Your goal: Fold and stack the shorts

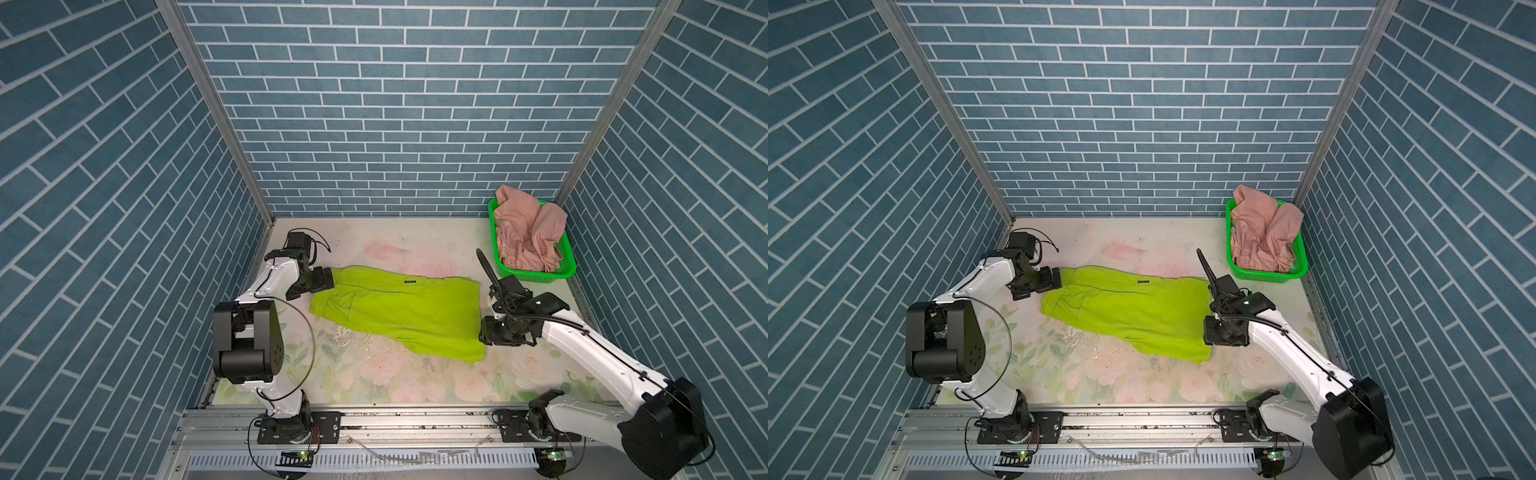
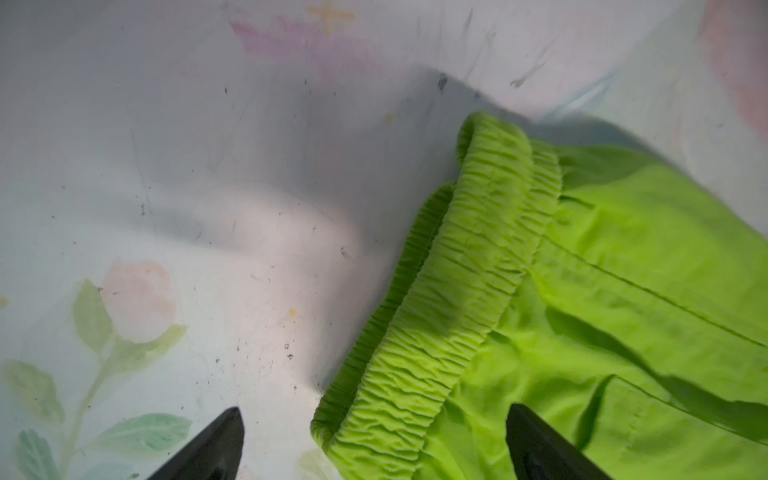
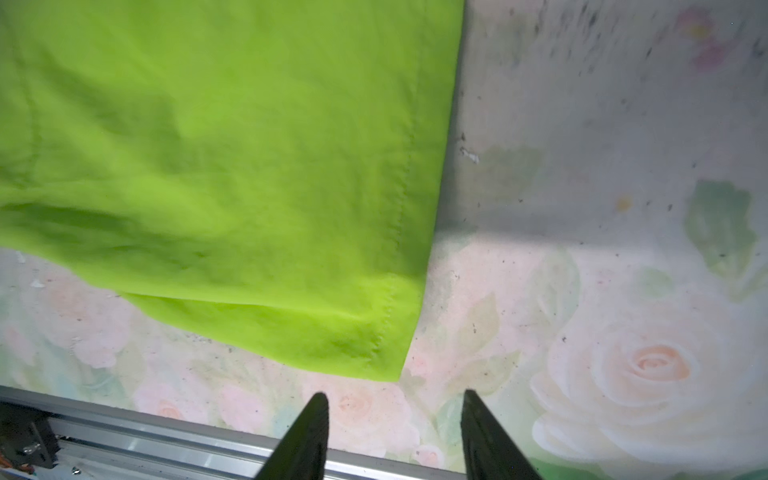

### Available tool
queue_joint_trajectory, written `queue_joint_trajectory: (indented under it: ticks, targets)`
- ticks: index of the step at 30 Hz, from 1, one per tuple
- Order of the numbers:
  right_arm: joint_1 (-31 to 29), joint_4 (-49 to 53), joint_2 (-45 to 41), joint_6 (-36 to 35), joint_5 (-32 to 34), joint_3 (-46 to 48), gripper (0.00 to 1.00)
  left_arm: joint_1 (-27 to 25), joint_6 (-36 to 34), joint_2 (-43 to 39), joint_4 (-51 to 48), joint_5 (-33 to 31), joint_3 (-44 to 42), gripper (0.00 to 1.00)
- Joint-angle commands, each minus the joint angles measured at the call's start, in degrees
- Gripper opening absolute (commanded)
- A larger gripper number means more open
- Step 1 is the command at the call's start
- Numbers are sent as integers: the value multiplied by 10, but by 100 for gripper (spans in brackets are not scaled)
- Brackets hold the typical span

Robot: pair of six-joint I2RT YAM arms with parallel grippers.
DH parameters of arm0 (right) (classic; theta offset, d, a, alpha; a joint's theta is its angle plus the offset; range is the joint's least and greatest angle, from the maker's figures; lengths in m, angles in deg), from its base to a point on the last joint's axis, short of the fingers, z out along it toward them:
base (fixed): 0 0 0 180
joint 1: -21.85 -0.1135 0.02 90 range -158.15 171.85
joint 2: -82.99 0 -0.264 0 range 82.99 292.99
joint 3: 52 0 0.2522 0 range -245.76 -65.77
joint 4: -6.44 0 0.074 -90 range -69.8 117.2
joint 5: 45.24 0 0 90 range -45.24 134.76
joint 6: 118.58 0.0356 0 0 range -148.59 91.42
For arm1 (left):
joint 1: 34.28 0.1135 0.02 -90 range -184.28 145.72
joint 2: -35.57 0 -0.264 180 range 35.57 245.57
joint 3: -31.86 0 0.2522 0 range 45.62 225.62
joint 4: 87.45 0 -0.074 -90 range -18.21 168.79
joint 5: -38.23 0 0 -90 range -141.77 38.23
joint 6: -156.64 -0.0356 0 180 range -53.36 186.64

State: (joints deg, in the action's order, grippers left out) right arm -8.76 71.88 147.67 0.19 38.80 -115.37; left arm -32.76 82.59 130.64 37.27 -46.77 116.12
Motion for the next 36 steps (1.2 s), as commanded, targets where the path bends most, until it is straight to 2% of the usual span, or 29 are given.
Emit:
queue_joint_trajectory:
  ticks: [1, 5, 10, 13, 17, 20, 24, 29, 36]
  targets:
    - [-42, -49, -11, 29, 13, 4, 52, -6, 11, -46, -14, 21, 14, 100]
    - [-106, -170, 29, 79, -22, 47, 52, -9, 33, -87, 38, 72, -31, 100]
    - [-128, -232, 89, 130, -30, 95, 52, -36, 34, -86, 125, 157, -78, 100]
    - [-130, -250, 88, 150, -34, 123, 52, -66, 14, -42, 118, 148, -52, 100]
    - [-129, -236, 83, 167, 3, 154, 53, -94, -10, 18, 115, 131, -6, 100]
    - [-129, -220, 84, 183, 32, 165, 53, -114, -43, 61, 96, 91, 35, 100]
    - [-116, -214, 81, 195, 49, 173, 54, -123, -72, 103, 89, 53, 70, 100]
    - [-62, -199, 73, 182, 44, 178, 54, -125, -71, 142, 98, 65, 73, 100]
    - [34, -144, 42, 117, 56, 149, 55, -138, -22, 108, 91, 82, -29, 100]
